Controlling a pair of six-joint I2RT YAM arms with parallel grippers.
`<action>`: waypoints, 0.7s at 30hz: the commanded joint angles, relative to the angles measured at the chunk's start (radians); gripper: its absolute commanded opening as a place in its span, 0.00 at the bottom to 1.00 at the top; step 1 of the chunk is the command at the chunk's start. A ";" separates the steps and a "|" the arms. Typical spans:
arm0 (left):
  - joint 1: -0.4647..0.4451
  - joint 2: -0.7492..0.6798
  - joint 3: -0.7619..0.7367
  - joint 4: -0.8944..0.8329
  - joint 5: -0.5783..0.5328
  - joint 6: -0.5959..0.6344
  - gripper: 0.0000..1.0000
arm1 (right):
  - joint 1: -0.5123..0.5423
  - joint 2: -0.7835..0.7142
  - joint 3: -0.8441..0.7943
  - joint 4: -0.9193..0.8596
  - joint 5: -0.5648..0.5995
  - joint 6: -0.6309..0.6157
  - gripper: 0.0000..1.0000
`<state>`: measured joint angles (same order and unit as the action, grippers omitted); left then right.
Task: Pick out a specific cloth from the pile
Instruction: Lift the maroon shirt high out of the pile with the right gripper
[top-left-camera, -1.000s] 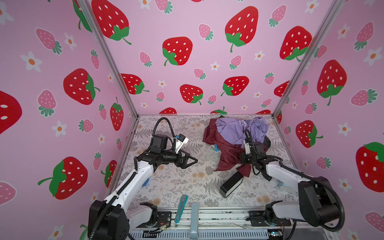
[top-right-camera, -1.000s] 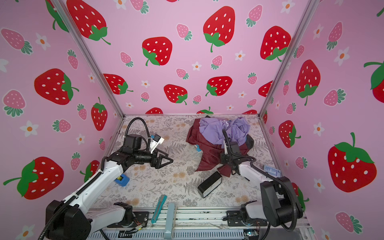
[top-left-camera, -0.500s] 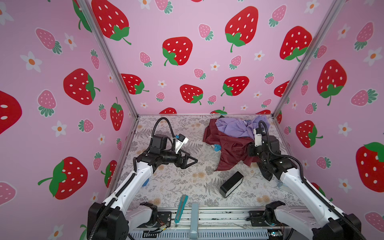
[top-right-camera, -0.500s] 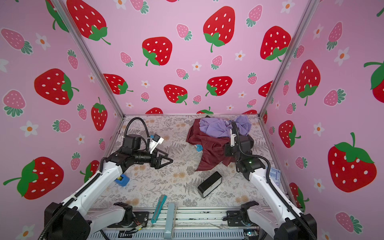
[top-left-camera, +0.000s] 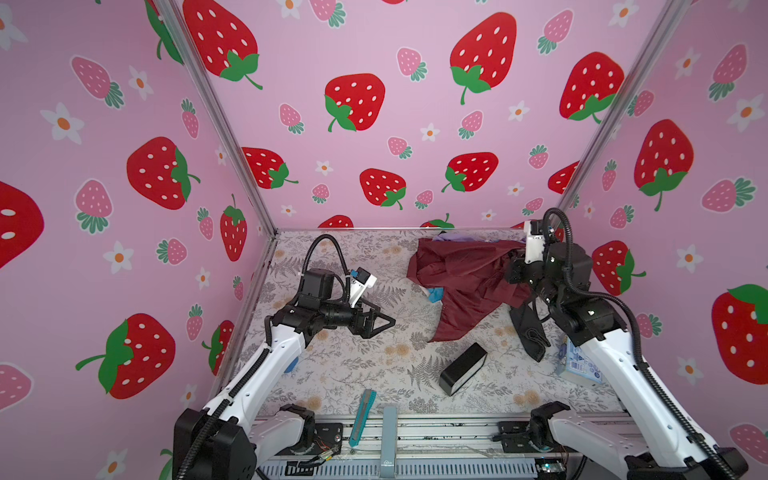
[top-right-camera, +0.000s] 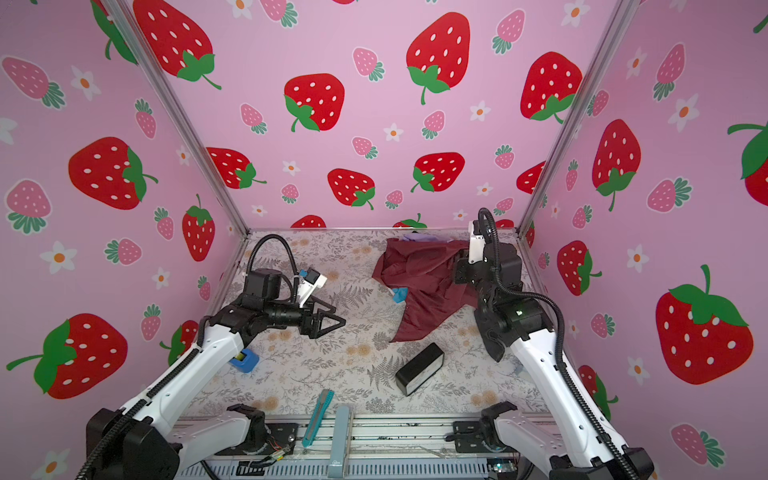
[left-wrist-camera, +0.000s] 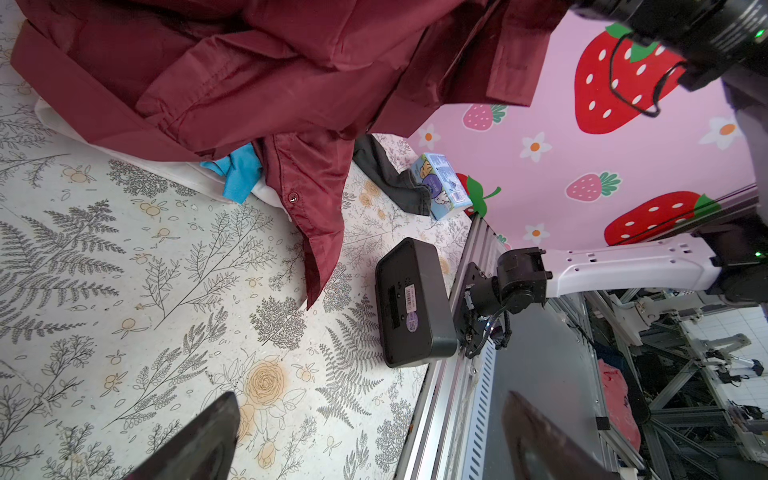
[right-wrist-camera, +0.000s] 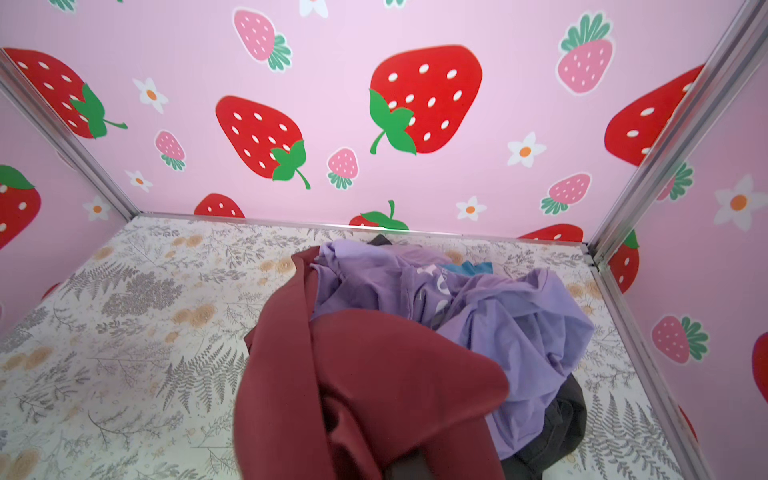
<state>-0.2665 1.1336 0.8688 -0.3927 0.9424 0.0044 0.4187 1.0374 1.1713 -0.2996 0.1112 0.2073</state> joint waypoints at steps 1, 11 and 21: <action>-0.004 -0.022 0.020 0.010 0.010 0.022 0.99 | 0.010 0.020 0.080 0.039 -0.014 -0.017 0.00; -0.005 -0.032 0.016 0.017 0.010 0.019 0.99 | 0.035 0.075 0.269 0.168 -0.096 -0.001 0.00; -0.005 -0.047 0.010 0.017 -0.009 0.020 0.99 | 0.063 0.167 0.440 0.308 -0.231 0.039 0.00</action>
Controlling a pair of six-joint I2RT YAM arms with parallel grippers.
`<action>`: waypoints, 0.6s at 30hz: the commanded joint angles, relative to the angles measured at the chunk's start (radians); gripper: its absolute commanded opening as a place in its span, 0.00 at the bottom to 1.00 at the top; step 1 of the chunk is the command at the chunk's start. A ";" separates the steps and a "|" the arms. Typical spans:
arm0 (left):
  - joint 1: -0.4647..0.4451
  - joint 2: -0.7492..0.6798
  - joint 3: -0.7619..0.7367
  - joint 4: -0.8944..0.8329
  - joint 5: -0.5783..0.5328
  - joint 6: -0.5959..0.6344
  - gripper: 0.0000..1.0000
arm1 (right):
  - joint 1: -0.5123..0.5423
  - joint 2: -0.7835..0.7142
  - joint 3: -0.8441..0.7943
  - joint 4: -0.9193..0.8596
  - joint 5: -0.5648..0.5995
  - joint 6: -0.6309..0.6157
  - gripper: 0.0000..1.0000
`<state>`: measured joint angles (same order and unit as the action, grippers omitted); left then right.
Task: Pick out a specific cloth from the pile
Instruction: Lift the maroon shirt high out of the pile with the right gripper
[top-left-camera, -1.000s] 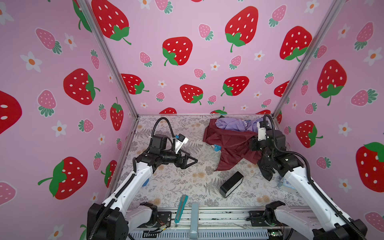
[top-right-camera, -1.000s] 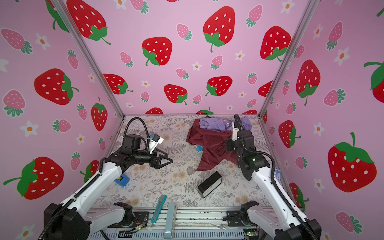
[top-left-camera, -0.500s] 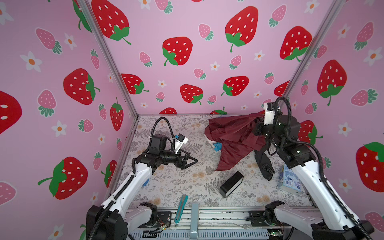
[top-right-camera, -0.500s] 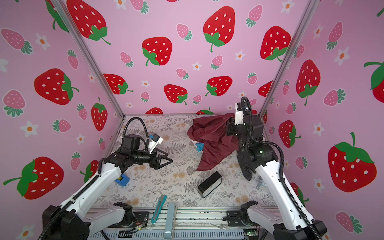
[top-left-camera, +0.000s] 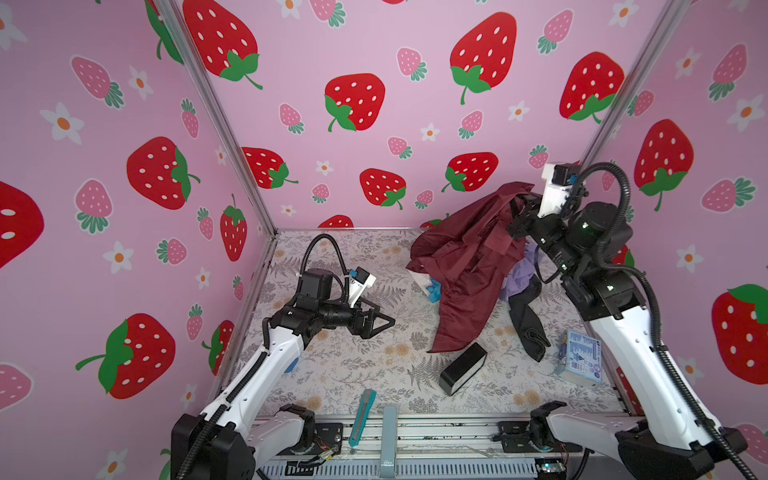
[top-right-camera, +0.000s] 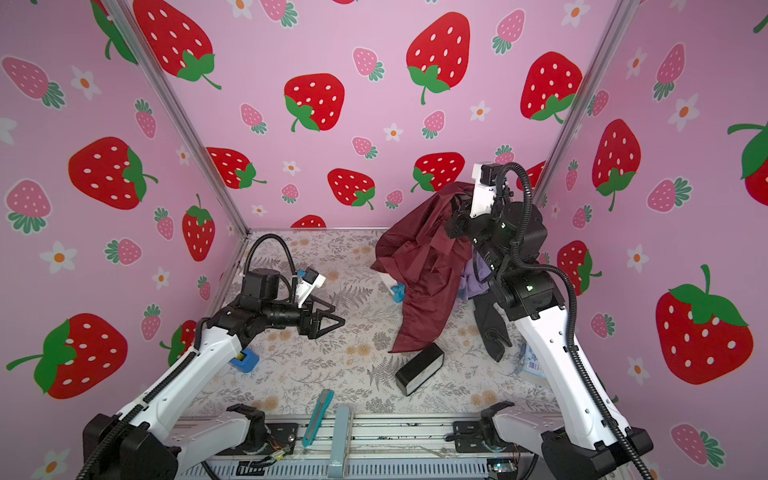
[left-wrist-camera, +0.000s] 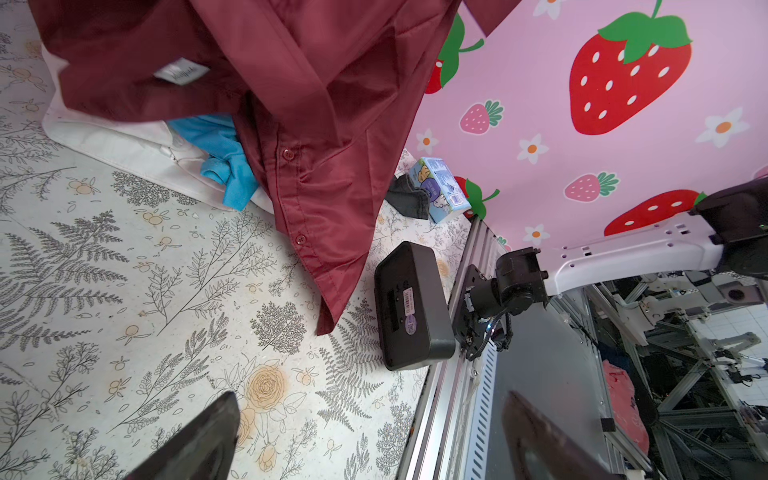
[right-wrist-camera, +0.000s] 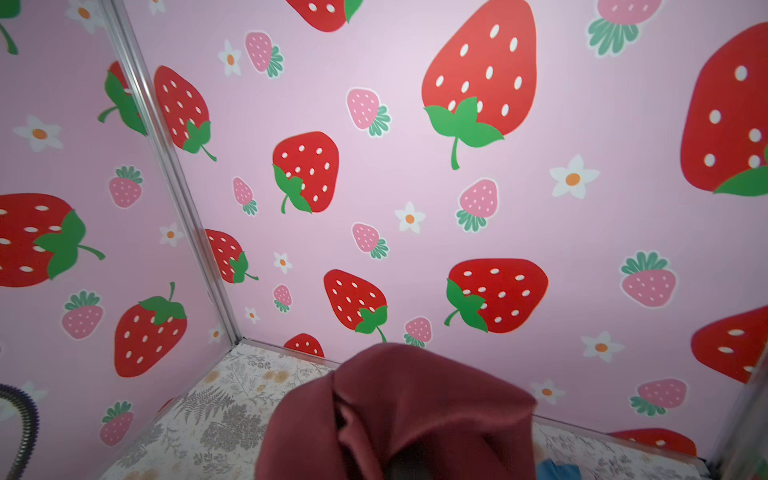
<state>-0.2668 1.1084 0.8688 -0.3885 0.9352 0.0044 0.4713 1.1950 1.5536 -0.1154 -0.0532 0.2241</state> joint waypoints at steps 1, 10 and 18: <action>-0.004 -0.023 0.009 0.013 -0.007 0.020 0.99 | 0.015 0.020 0.074 0.140 -0.076 0.027 0.00; -0.004 -0.034 0.004 0.014 -0.025 0.023 0.99 | 0.048 0.122 0.229 0.219 -0.128 0.032 0.00; -0.004 -0.047 -0.002 0.014 -0.043 0.026 0.99 | 0.094 0.252 0.405 0.245 -0.164 0.041 0.00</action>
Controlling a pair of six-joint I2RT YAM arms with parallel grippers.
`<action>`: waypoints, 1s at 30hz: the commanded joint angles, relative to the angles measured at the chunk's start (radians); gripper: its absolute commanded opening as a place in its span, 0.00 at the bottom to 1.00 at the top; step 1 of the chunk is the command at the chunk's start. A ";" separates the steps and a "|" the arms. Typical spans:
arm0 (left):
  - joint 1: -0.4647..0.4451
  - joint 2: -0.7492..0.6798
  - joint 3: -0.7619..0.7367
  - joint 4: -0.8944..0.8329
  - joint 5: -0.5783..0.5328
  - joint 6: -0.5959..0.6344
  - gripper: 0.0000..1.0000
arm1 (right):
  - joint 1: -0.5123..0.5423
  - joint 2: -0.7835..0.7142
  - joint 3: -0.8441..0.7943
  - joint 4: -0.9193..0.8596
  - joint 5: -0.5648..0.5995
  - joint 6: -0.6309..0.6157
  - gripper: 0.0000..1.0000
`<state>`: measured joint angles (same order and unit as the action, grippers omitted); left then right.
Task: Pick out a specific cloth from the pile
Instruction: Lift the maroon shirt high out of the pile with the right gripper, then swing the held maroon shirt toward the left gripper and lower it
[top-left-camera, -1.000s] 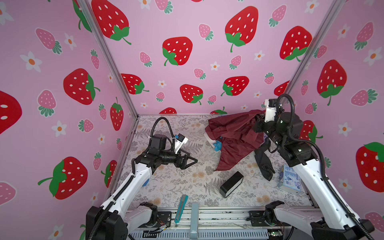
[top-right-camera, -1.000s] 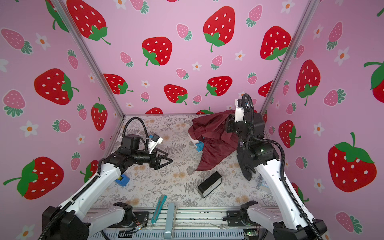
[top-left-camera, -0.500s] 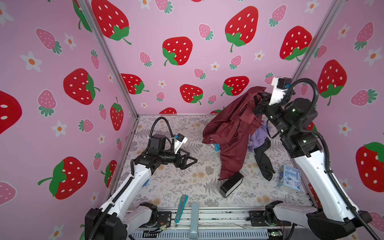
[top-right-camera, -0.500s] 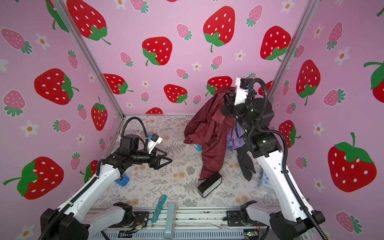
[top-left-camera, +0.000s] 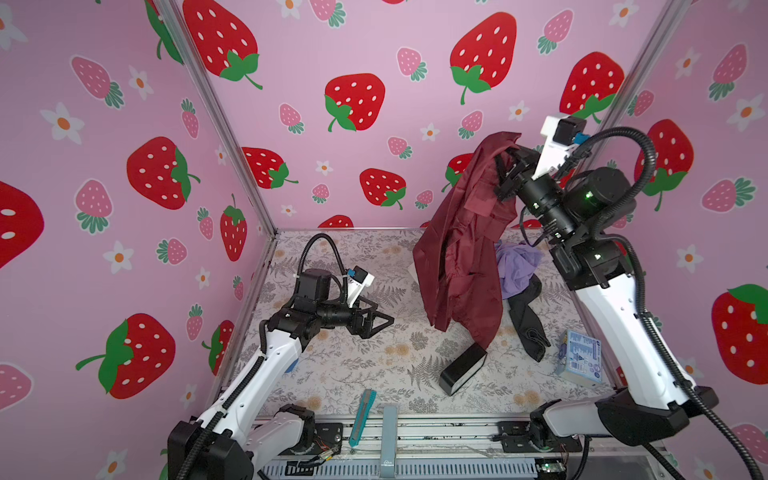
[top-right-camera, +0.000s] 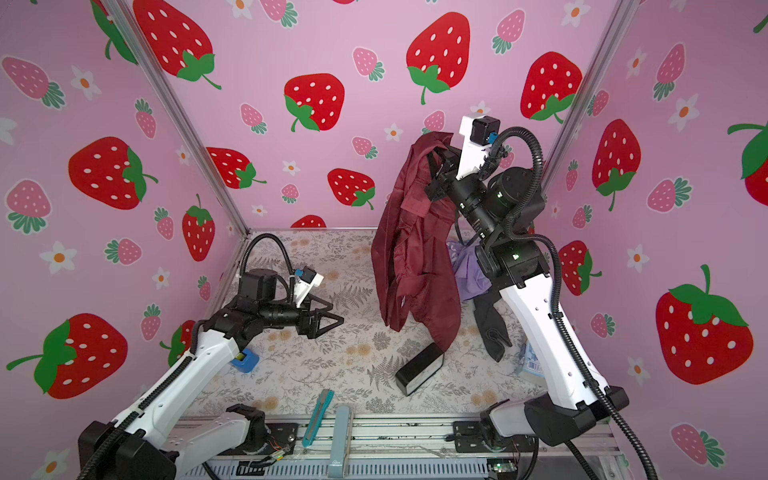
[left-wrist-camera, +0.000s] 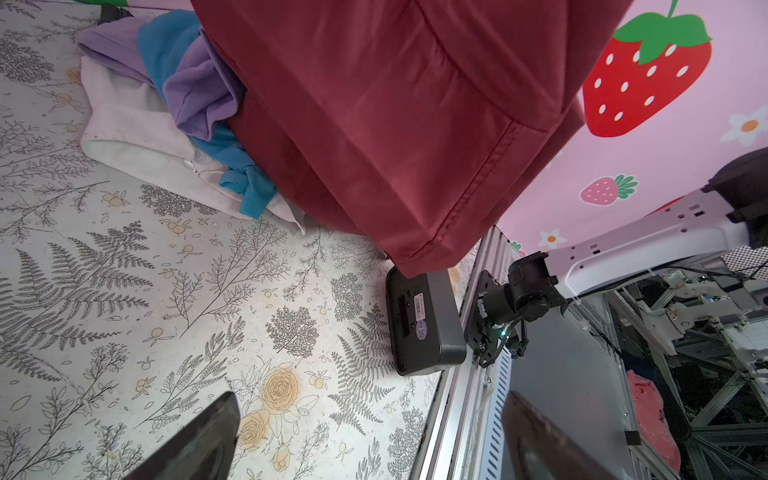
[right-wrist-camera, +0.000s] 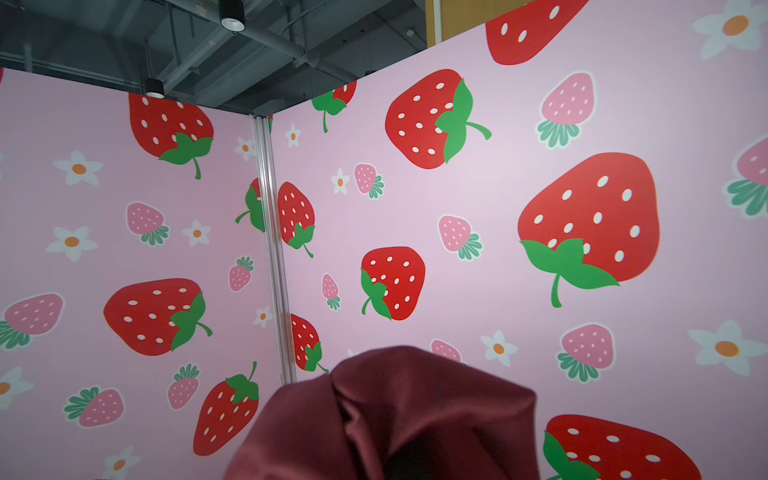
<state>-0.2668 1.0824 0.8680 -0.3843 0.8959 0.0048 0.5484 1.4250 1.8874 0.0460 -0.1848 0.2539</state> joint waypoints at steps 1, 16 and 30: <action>-0.004 -0.025 -0.003 0.011 -0.006 0.028 0.99 | 0.022 0.040 0.100 0.078 -0.040 0.013 0.00; -0.004 -0.089 -0.032 0.042 -0.007 0.030 0.99 | 0.065 0.325 0.426 0.126 -0.315 0.227 0.00; -0.004 -0.105 -0.037 0.046 -0.003 0.040 0.99 | 0.165 0.704 0.678 0.354 -0.548 0.515 0.00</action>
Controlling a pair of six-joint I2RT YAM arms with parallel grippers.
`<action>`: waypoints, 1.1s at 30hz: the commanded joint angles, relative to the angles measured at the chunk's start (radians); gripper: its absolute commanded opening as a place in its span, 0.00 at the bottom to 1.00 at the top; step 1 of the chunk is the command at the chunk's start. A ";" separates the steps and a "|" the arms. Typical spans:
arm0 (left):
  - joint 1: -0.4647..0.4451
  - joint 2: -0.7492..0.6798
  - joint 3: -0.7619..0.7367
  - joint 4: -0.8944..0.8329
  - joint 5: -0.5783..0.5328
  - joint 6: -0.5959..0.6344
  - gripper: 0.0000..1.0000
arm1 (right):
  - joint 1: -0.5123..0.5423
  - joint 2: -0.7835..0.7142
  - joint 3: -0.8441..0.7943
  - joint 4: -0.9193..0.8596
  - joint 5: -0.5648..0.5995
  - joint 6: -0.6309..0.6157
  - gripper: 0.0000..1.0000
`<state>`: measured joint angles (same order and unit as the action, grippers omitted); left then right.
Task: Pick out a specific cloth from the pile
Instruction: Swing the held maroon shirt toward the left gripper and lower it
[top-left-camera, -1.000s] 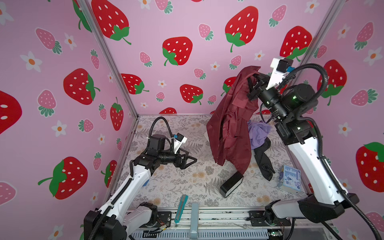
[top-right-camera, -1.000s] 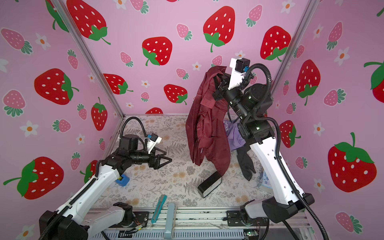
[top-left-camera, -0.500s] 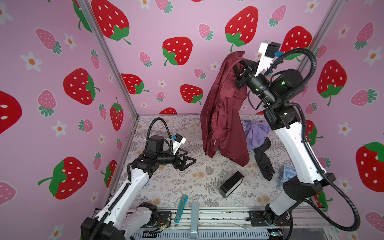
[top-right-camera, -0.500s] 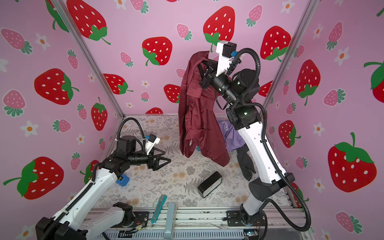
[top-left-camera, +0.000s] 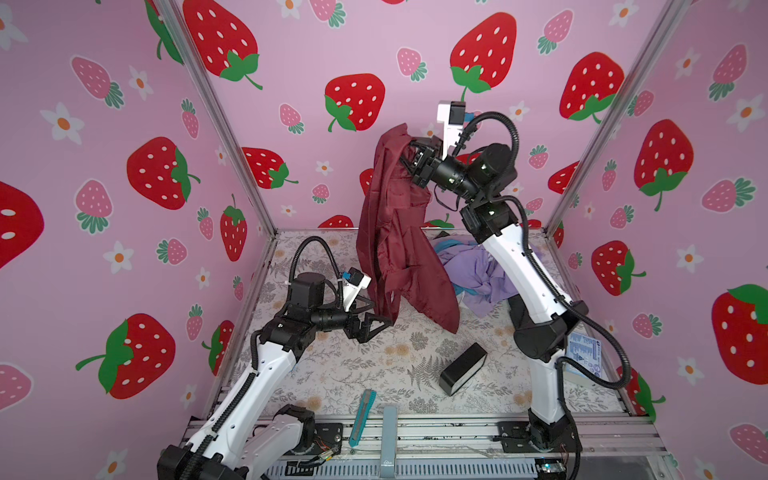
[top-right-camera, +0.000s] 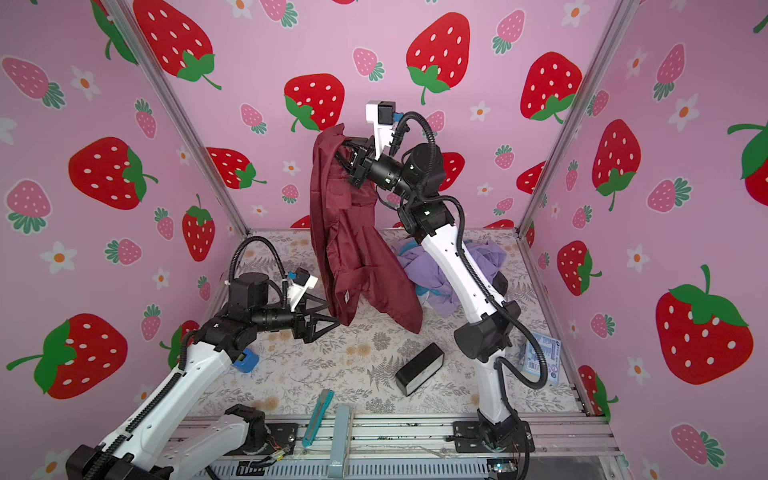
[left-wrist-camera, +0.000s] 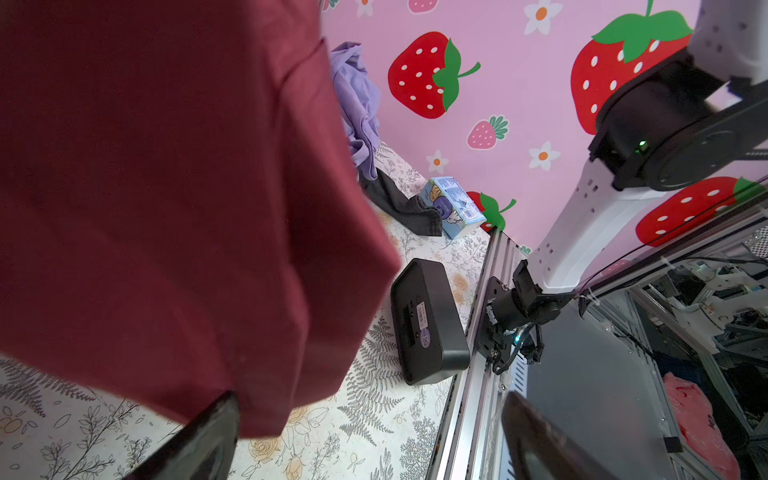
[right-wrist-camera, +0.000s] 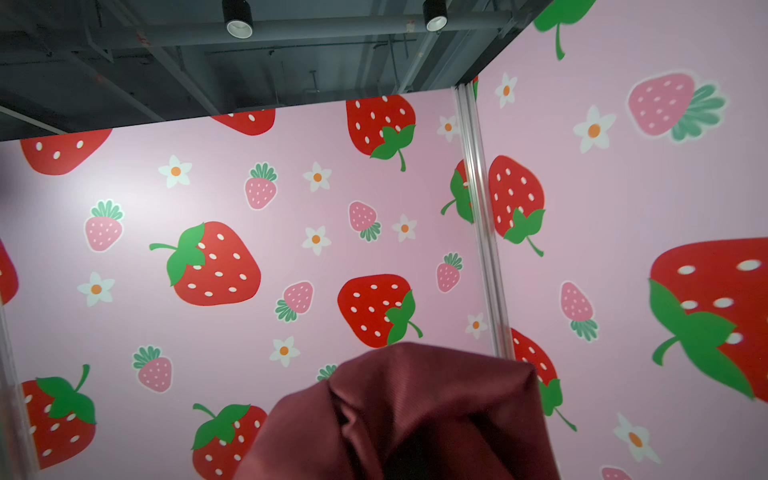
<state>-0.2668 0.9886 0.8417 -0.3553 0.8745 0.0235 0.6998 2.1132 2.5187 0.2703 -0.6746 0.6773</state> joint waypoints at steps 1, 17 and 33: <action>-0.005 -0.012 -0.011 0.017 0.018 0.023 0.99 | 0.019 0.030 0.044 0.138 -0.065 0.098 0.00; -0.005 -0.019 -0.019 0.014 0.014 0.039 0.99 | 0.036 -0.095 -0.475 -0.078 -0.095 -0.113 0.00; -0.010 -0.030 -0.026 0.021 0.015 0.032 0.99 | 0.036 -0.353 -1.060 -0.293 0.159 -0.298 0.00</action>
<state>-0.2699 0.9726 0.8268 -0.3550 0.8745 0.0380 0.7311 1.7817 1.5074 0.0441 -0.5739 0.4301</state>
